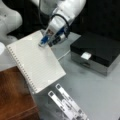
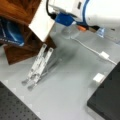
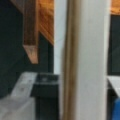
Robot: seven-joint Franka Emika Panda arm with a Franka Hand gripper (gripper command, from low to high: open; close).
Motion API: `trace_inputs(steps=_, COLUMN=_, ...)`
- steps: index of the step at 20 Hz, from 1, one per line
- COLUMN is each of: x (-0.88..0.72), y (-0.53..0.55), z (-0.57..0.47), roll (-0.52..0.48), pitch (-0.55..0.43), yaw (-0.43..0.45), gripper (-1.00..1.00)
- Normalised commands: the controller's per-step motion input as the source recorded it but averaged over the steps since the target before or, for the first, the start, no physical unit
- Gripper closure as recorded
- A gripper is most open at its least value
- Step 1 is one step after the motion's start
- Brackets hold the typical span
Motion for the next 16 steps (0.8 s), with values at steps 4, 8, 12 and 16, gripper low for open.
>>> trace_inputs(steps=4, x=0.12, y=0.24, z=-0.14, roll=-0.218, pitch=-0.026, yaw=0.445, gripper=1.0)
trace_inputs(steps=8, x=0.12, y=0.13, z=-0.25, roll=-0.2, pitch=-0.062, yaw=0.306, gripper=1.0)
trace_inputs(steps=12, x=0.13, y=0.0, z=-0.39, roll=-0.269, pitch=-0.105, yaw=0.22, gripper=1.0)
trace_inputs(steps=16, x=0.15, y=-0.05, z=-0.47, roll=-0.348, pitch=-0.152, yaw=0.232, gripper=1.0)
